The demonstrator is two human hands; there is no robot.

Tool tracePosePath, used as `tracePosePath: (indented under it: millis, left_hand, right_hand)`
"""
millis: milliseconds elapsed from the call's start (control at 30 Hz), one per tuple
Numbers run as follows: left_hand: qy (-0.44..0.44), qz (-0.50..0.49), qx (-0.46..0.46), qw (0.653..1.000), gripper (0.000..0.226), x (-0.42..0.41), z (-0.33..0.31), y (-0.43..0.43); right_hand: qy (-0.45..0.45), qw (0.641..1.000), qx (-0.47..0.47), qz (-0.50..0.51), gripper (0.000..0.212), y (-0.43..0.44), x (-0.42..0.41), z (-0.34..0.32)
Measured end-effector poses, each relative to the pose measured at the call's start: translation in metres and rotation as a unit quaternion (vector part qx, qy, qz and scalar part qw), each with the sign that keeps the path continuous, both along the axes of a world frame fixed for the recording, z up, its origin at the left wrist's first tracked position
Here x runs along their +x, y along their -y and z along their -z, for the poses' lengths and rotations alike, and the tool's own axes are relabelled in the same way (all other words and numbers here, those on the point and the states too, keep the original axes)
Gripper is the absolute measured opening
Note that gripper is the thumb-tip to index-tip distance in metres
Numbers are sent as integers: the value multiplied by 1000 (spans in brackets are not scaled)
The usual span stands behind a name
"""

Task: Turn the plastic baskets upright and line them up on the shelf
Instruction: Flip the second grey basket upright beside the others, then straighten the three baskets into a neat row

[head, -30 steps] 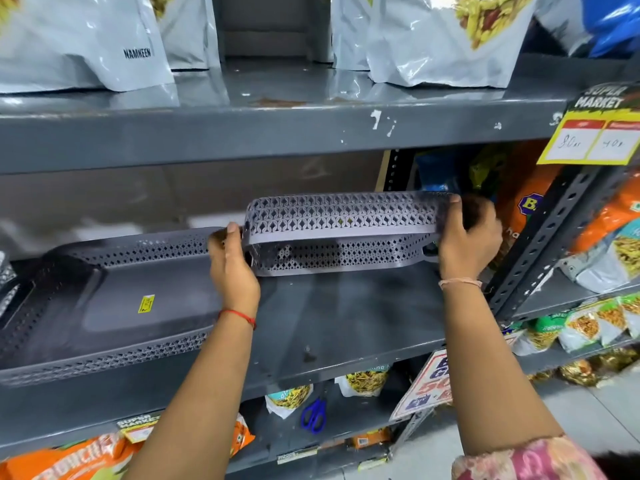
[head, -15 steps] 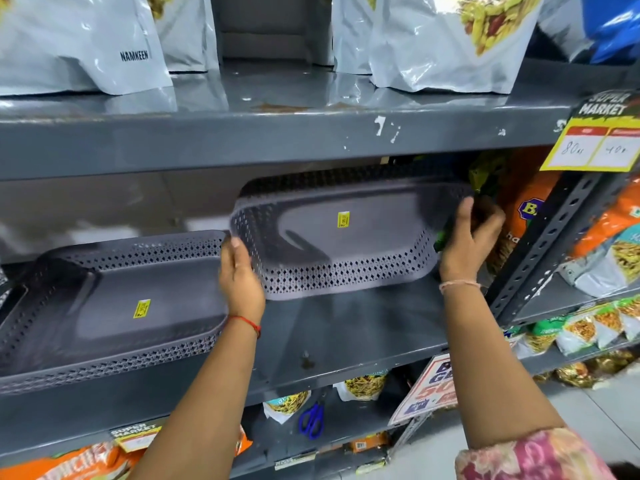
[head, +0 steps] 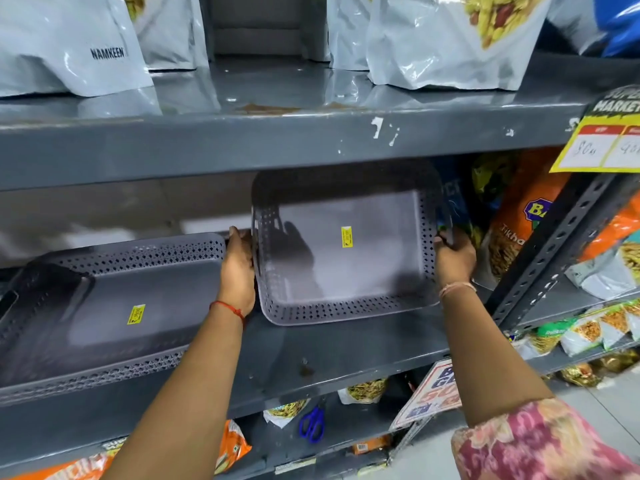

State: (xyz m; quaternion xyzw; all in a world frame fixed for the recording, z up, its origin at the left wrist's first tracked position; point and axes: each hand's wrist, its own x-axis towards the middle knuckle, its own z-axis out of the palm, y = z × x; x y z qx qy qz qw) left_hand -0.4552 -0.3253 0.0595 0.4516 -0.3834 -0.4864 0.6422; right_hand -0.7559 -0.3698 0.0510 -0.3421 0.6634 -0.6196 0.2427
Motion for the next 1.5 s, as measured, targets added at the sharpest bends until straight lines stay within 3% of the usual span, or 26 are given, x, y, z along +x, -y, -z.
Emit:
tracePosePath:
  millis: [267,700,767,833,900,1067,1200,1300,1500]
  left_hand:
    - [-6,41,26,999,53,-10,12,13]
    - [16,29,60,998,53,-8,22,22]
    - [66,4,95,993,61,-9,21,16]
    - [185,-51,123,974,66,-9,22,10]
    - [264,-100,101,954,61,-10,21,0]
    - [340,-167,-9,925,42,9,11,-29]
    - [342,-153,1,927,52,54,12,-48]
    - [388,-139,2,911,56,93,16,-60]
    - [516,-164,43,840,67,189,23,-77]
  right_hand:
    - [-114,978,158,-71,38,14,-4,6]
    - [-281,916,247,-142,46,24,-3,6]
    - [-369,889,235,-138,57,23,8,4]
    - [-435,870,180,-146,63,19,31,0]
    - [-468,856,115,-188,63,12,66,-3]
    - [-446,836,40,-316,63,-18,161,-6]
    - [-425,827,19,-366,63,-41,220,-4]
    - [-400,839,45,-367,68,-49,248,-1]
    - [-377,856,136,-326,90,-56,284,8]
